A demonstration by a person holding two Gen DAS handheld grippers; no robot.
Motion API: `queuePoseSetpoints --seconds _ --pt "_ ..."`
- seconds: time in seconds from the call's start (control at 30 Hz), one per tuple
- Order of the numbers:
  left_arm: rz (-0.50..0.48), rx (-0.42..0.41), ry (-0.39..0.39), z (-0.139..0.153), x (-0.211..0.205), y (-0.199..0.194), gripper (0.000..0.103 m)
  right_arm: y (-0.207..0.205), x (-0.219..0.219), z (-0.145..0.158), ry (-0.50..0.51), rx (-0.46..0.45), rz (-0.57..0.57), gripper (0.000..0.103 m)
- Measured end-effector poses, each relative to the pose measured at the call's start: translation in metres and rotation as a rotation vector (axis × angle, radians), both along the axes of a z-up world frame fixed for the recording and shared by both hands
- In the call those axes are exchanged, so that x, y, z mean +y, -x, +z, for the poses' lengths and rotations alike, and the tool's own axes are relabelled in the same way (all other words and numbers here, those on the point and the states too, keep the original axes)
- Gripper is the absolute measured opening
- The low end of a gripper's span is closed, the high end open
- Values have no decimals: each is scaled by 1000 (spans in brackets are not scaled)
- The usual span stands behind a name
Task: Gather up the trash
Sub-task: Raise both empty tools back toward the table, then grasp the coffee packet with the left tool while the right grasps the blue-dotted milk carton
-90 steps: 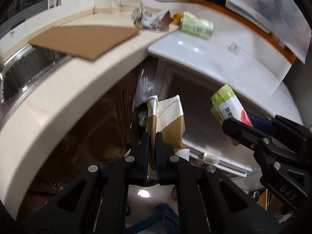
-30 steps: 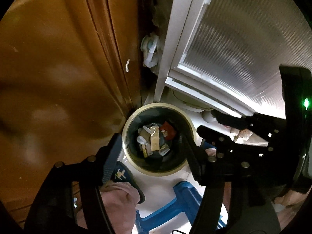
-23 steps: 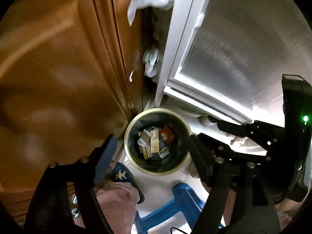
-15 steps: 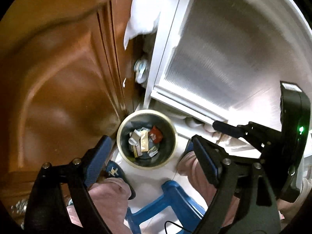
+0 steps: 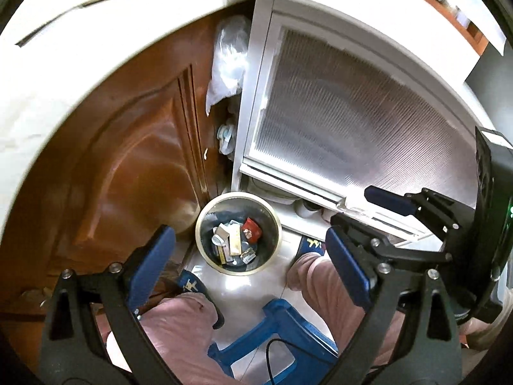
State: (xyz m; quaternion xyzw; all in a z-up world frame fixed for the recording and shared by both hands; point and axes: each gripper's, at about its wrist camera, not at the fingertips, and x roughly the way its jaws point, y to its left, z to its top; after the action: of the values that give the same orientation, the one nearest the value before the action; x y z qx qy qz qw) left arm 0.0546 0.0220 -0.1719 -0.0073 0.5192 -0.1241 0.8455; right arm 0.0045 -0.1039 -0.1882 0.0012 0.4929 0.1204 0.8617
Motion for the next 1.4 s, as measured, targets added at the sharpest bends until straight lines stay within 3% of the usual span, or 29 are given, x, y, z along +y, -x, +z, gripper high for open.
queuePoseSetpoints --seconds 0.3,0.4,0.6,0.8,1.2,1.4 --pt "23 -124 71 55 12 22 93 12 -5 63 44 -142 21 55" --pt "14 -159 80 74 12 27 93 14 -10 87 28 -186 8 60" --pt "-8 -183 63 106 7 24 93 19 -26 134 -11 -262 -18 63" --pt "4 -236 -1 143 3 7 93 10 -49 175 -12 -296 -35 67" --pt "50 -233 -35 202 17 -98 93 -72 -135 239 -63 -327 -193 71" --pt "33 -249 -71 220 12 -159 93 -137 -189 249 -85 -298 -304 76"
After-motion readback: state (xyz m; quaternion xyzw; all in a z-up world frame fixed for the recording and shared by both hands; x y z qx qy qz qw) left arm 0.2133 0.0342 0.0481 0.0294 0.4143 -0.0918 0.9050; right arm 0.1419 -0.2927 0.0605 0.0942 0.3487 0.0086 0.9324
